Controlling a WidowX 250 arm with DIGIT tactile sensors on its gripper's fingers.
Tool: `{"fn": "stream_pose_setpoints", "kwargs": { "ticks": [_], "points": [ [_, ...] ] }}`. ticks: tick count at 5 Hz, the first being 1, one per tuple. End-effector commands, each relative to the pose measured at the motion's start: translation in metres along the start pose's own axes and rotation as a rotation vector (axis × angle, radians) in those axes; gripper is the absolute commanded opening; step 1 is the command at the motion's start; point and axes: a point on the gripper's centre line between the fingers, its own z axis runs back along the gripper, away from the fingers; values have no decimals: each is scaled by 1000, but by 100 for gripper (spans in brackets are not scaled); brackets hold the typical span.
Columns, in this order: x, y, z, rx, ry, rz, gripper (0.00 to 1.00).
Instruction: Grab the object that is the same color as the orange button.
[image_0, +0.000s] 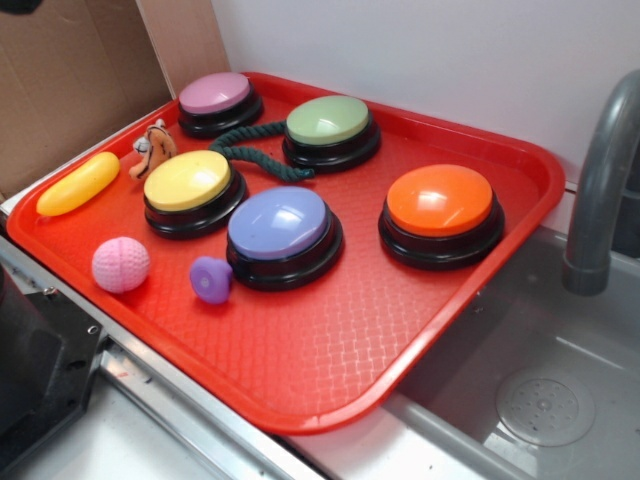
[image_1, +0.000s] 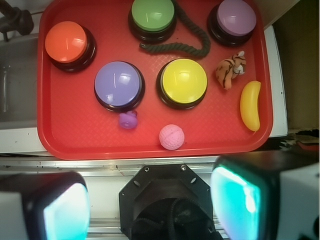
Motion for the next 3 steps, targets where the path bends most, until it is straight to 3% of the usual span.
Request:
{"fn": "stream_pose_setpoints", "kwargs": {
  "ticks": [1, 3],
  "points": [
    [0, 0, 0, 0, 0, 0, 100],
    [19, 43, -31, -56, -76, 262, 100]
  ]
}}
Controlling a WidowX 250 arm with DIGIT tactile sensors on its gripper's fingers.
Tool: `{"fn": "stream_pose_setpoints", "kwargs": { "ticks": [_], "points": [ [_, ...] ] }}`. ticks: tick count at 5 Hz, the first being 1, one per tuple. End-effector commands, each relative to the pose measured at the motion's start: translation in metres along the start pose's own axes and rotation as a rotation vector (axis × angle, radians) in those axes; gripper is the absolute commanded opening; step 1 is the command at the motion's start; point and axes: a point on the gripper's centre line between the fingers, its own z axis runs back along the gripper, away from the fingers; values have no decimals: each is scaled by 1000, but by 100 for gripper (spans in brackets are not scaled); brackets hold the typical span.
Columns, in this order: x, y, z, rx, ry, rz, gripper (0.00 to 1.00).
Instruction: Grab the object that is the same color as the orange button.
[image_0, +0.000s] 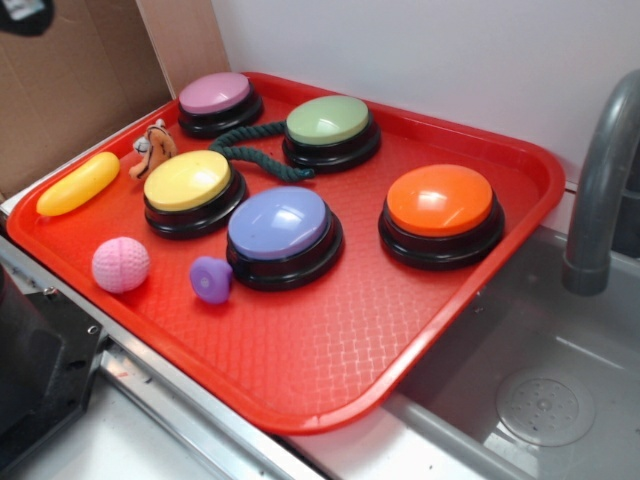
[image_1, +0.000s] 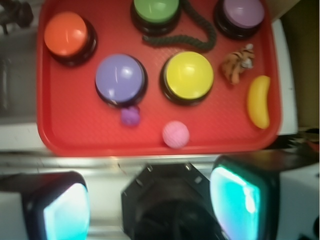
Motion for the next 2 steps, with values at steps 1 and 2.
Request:
{"fn": "stream_pose_setpoints", "kwargs": {
  "ticks": [1, 2],
  "points": [
    [37, 55, -36, -44, -63, 307, 100],
    [57, 89, -62, -38, -167, 503, 100]
  ]
}}
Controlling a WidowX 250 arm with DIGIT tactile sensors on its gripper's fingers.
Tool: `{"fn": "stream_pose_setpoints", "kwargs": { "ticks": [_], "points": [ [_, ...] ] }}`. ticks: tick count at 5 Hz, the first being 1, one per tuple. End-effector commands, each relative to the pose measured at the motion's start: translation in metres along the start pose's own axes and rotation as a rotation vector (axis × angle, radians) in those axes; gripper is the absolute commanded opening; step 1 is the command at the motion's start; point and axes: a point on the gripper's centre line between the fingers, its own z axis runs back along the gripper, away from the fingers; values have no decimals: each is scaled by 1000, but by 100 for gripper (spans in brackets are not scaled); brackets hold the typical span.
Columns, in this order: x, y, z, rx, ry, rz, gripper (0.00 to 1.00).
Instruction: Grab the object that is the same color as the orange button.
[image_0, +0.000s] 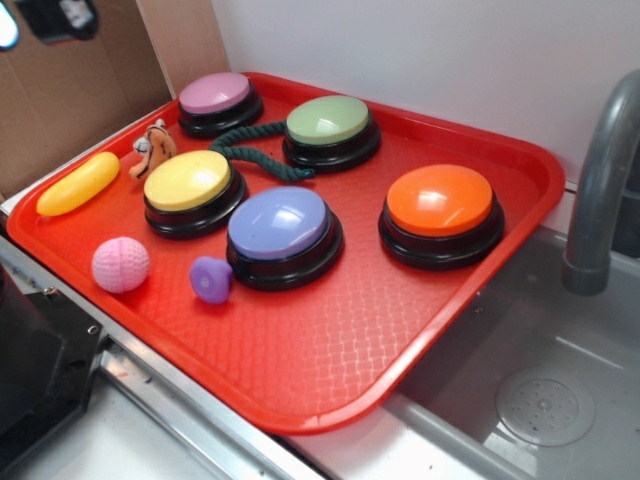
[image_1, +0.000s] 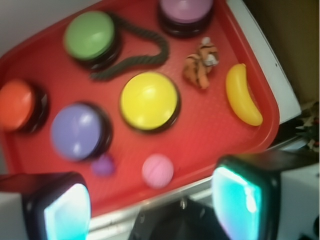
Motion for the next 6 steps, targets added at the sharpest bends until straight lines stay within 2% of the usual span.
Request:
{"fn": "stream_pose_setpoints", "kwargs": {
  "ticks": [1, 2, 3, 4, 6],
  "points": [
    [52, 45, -42, -14, -208, 355, 100],
    [62, 59, -66, 66, -250, 556, 100],
    [72, 64, -87, 68, -261, 665, 100],
    [84, 68, -114, 35, -238, 696, 100],
    [88, 59, -133, -33, -242, 702, 100]
  ]
}}
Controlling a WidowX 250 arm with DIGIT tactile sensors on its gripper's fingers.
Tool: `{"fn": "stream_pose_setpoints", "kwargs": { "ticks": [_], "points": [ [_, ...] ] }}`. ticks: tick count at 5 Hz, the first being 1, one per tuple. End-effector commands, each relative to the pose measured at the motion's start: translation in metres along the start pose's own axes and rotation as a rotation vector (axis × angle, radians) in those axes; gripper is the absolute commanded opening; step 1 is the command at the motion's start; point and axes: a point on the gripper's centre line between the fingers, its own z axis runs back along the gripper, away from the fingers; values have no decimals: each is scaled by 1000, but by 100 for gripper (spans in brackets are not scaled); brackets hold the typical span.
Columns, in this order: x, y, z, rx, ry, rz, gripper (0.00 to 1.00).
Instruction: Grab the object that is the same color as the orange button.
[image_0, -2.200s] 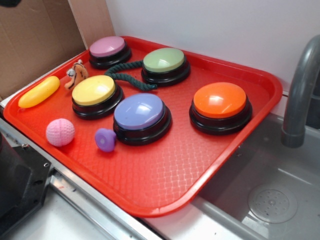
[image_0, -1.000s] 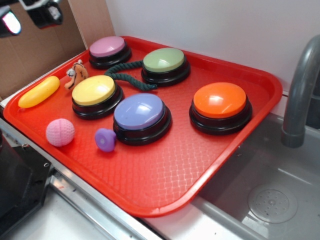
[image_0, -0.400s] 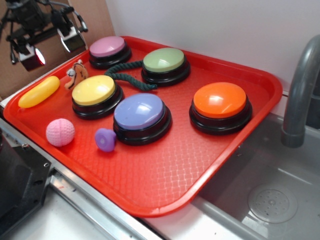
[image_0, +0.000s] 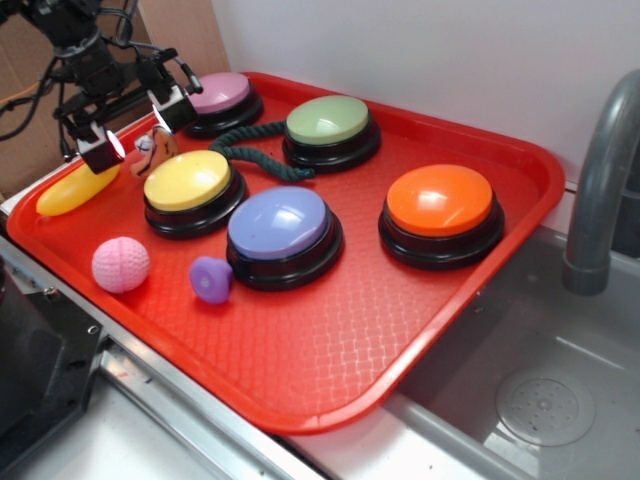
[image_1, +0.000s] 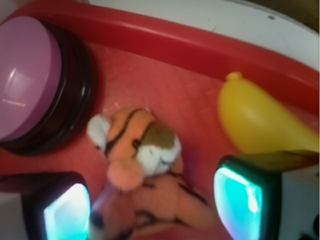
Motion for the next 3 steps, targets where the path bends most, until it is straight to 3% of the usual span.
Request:
{"fn": "stream_pose_setpoints", "kwargs": {
  "ticks": [1, 2, 3],
  "points": [
    [3, 3, -2, -49, -28, 28, 78],
    [3, 6, -7, -45, -17, 45, 17],
    [3, 9, -11, -15, -3, 59, 6]
  ]
}}
